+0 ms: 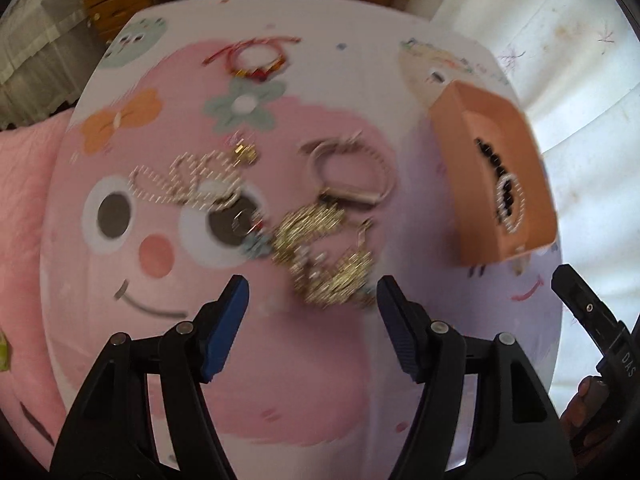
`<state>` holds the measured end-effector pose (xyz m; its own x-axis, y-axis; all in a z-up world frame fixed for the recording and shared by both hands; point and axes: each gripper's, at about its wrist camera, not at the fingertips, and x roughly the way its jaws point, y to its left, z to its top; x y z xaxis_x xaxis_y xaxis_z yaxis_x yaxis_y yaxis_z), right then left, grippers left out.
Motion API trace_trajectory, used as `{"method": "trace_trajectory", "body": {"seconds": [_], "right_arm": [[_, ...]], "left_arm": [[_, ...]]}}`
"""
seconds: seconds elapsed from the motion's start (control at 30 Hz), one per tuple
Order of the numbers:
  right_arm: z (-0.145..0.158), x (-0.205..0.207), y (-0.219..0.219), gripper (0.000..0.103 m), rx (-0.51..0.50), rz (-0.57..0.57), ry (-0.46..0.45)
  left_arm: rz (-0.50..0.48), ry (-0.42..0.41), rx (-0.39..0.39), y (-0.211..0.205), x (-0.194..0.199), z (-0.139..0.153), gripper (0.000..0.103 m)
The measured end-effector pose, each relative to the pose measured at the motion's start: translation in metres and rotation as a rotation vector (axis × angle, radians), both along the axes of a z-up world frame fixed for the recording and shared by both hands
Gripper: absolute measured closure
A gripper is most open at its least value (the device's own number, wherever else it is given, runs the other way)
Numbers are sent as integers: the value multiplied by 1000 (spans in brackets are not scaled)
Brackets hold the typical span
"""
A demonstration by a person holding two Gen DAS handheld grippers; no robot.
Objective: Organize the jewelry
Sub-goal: 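Carry both bracelets to the peach box and open both tools, then move the left tool to the pearl necklace and grasp it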
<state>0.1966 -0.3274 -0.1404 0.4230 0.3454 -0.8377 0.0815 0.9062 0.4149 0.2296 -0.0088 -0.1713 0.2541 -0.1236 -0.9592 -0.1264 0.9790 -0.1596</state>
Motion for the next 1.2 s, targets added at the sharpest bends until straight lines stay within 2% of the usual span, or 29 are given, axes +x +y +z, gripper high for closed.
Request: {"method": "trace_trajectory", "body": {"seconds": [0.17, 0.37, 0.43, 0.57, 0.7, 0.87, 1.03, 1.2], "right_arm": [[-20, -11, 41, 32, -1, 42, 57], [-32, -12, 95, 32, -43, 107, 67], [-34, -11, 115, 32, -71, 141, 63], [-41, -13, 151, 32, -164, 202, 43], [-44, -15, 173, 32, -260, 228, 21], [-51, -15, 194, 32, -341, 229, 1], [-58, -13, 201, 32, -385, 214, -20], [-63, -12, 206, 32, -409, 227, -32]], "left_arm": [[38, -15, 30, 32, -22, -3, 39], [11, 5, 105, 59, -19, -7, 39], [-24, -9, 122, 69, -16, -6, 39], [-90, -47, 108, 88, -3, -6, 39], [-194, -81, 126, 97, 14, -6, 39], [-431, -159, 187, 92, 30, -14, 39], [-557, -200, 101, 99, 41, -27, 39], [-582, -251, 76, 99, 48, -37, 39]]}}
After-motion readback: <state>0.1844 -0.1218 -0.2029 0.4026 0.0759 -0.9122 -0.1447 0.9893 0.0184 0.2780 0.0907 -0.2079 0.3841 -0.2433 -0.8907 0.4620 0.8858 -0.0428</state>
